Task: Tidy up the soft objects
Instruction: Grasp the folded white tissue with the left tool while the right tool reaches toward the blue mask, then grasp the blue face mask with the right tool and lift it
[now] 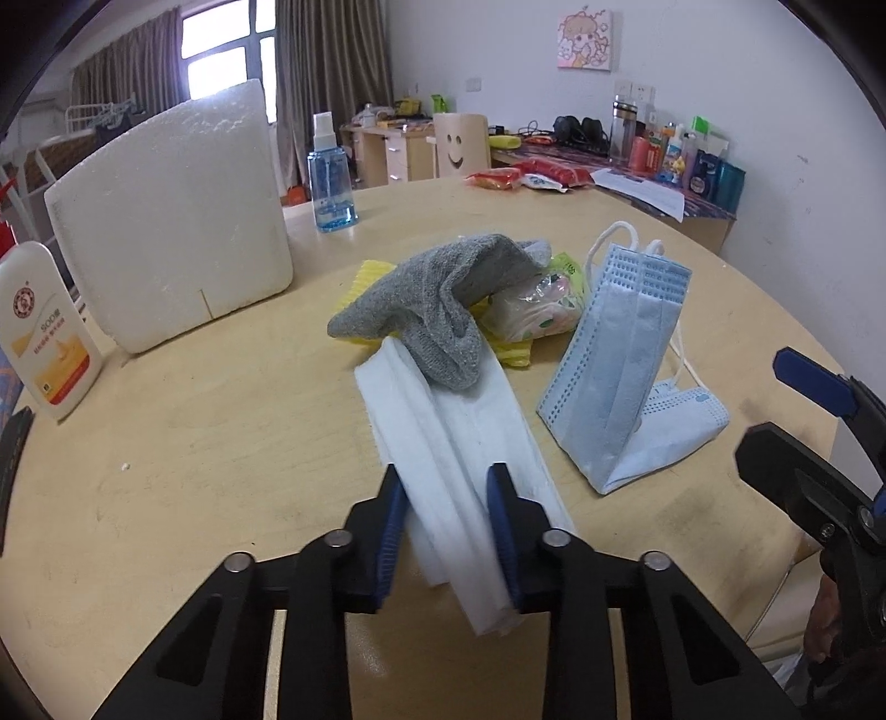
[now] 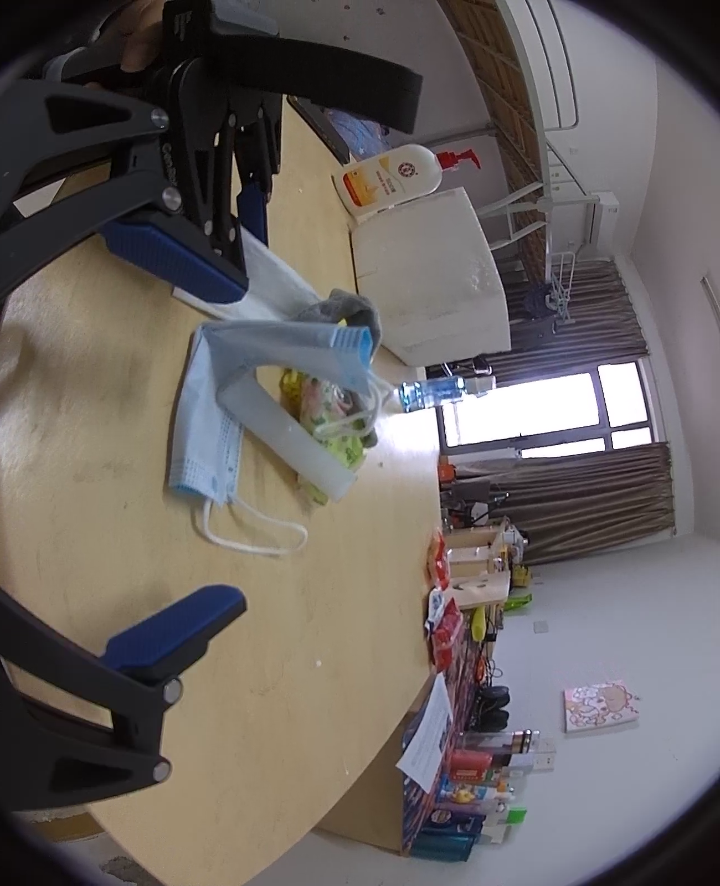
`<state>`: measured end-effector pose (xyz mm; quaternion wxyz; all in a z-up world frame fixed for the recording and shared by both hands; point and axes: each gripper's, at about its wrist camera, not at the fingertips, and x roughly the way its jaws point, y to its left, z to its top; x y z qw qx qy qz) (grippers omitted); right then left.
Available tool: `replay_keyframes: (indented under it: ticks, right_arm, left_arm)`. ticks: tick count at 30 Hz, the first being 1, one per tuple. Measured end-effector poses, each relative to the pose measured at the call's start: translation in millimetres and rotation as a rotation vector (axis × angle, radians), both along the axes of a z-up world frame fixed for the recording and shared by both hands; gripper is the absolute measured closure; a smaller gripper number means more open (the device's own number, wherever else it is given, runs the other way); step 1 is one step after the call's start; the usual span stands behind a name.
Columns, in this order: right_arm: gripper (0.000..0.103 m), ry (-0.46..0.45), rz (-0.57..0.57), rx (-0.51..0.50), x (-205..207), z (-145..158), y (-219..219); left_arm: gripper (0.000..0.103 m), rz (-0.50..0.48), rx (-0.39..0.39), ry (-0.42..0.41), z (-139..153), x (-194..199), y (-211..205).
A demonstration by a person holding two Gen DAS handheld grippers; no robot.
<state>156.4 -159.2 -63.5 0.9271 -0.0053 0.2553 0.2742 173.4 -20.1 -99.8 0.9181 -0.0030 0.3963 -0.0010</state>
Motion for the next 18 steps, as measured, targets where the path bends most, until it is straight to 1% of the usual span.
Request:
replay_keyframes:
  ticks: [2, 5, 7, 9, 10, 13, 15, 17, 18]
  right_arm:
    - [0.000, -0.001, 0.007, -0.001, 0, 0, 4]
    - [0.000, 0.004, 0.026, -0.010, 0, -1, 11]
    - [0.001, 0.009, 0.037, -0.016, 0, -2, 17]
    - [0.010, 0.018, 0.049, -0.014, 2, -2, 21]
    - [0.011, 0.022, 0.053, -0.013, 3, -2, 23]
    - [0.022, 0.041, 0.066, -0.020, 6, -4, 28]
    - [0.036, 0.060, 0.074, -0.013, 8, -5, 29]
    - [0.045, 0.077, 0.094, -0.001, 10, -5, 31]
    - [0.048, 0.077, 0.097, -0.001, 10, -5, 33]
  left_arm:
    - [0.082, -0.003, 0.004, -0.009, 0, -1, 1]
    - [0.088, -0.009, 0.031, -0.020, -1, -2, 2]
    - [0.091, -0.016, 0.031, -0.023, -1, -3, 3]
    - [0.092, -0.019, 0.024, -0.024, -1, -4, 4]
    - [0.092, -0.019, 0.012, -0.023, -1, -3, 6]
    - [0.092, -0.018, -0.020, -0.021, -1, -1, 10]
    - [0.092, -0.017, -0.024, -0.023, -1, -2, 10]
    - [0.093, -0.017, -0.021, -0.022, 0, -1, 9]
    - [0.093, -0.017, -0.027, -0.022, 0, -1, 10]
